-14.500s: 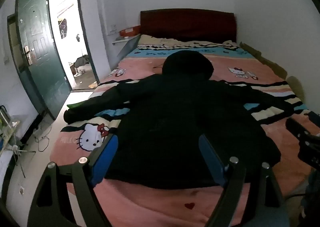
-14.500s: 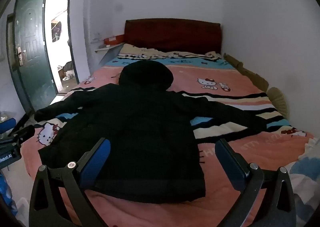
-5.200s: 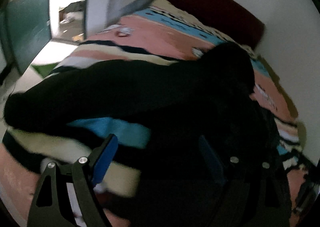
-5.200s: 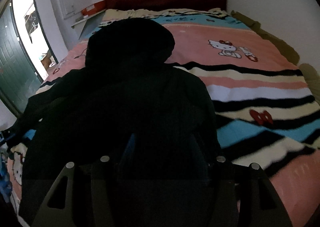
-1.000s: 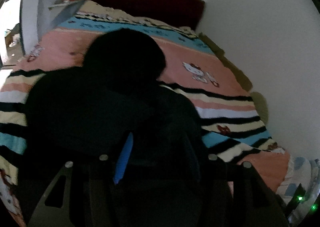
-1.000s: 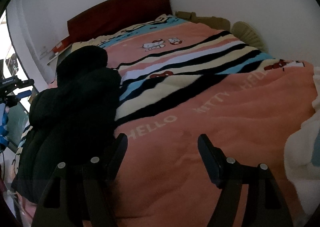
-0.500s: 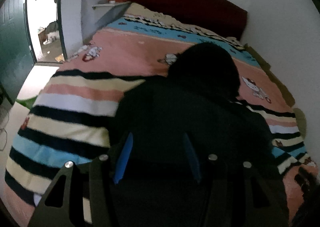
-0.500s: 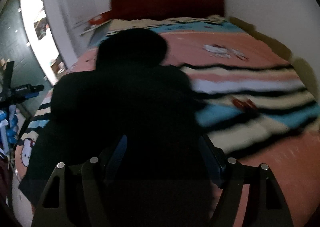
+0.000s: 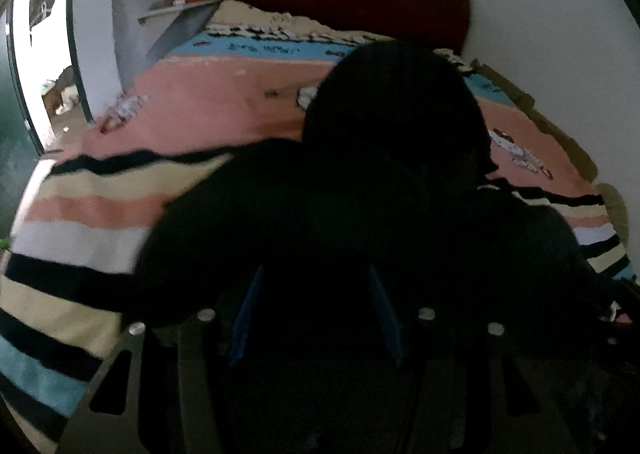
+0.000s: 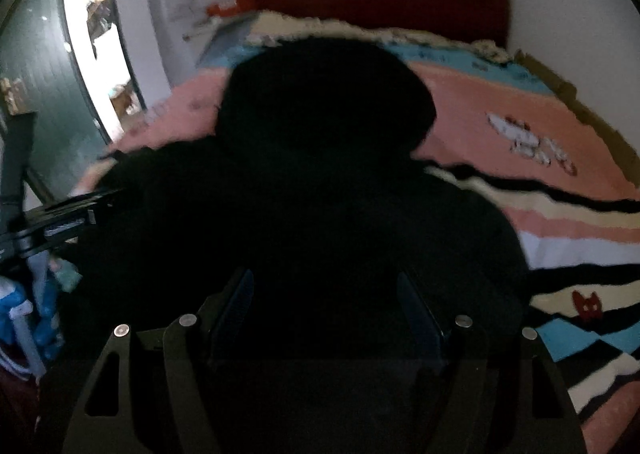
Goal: Fold large clothes
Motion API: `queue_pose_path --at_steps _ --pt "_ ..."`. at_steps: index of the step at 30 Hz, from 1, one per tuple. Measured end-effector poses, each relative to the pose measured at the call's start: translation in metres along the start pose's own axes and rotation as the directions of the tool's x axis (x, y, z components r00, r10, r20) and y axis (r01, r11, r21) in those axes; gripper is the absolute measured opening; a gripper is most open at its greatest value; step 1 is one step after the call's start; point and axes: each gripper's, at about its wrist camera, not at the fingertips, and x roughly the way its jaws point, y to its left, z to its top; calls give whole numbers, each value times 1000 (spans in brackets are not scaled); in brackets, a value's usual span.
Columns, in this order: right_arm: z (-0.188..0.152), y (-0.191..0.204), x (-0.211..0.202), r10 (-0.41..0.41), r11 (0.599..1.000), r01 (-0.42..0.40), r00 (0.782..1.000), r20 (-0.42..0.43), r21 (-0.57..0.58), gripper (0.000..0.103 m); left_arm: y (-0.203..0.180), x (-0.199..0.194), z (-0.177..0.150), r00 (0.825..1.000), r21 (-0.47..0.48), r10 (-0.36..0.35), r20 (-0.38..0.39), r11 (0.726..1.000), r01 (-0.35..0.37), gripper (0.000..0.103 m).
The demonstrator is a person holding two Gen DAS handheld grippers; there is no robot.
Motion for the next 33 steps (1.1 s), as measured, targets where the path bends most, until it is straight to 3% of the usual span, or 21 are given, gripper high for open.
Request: queue_pose_path --at_steps 5,11,16,18,20,25,29,33 --pt "-14 -23 38 49 995 -48 999 -16 89 76 -4 23 -10 1000 11 -15 27 1000 15 58" --pt "-13 -18 54 21 998 -20 1000 -13 63 76 -9 28 -18 999 24 24 30 999 -24 59" --pt "-11 -17 36 8 999 -6 999 -48 42 77 -10 -5 -28 998 13 60 10 998 -61 58" --pt "-16 -10 14 -32 999 32 999 -13 -5 77 -13 -27 -36 997 14 55 45 998 -56 58" --pt "-26 -7 -2 -22 1000 22 1000 17 -6 77 -17 -38 -45 997 24 56 58 998 -58 58" --pt "-48 -13 11 -4 998 7 999 -47 58 80 -26 -16 -61 993 73 115 10 991 -115 60" --pt "-48 -22 25 16 994 -4 994 -109 106 85 -25 -11 -63 992 75 124 -3 990 -123 61" --pt "-50 -27 21 39 990 -23 993 -114 142 85 -21 -14 -68 994 52 109 5 993 -109 62"
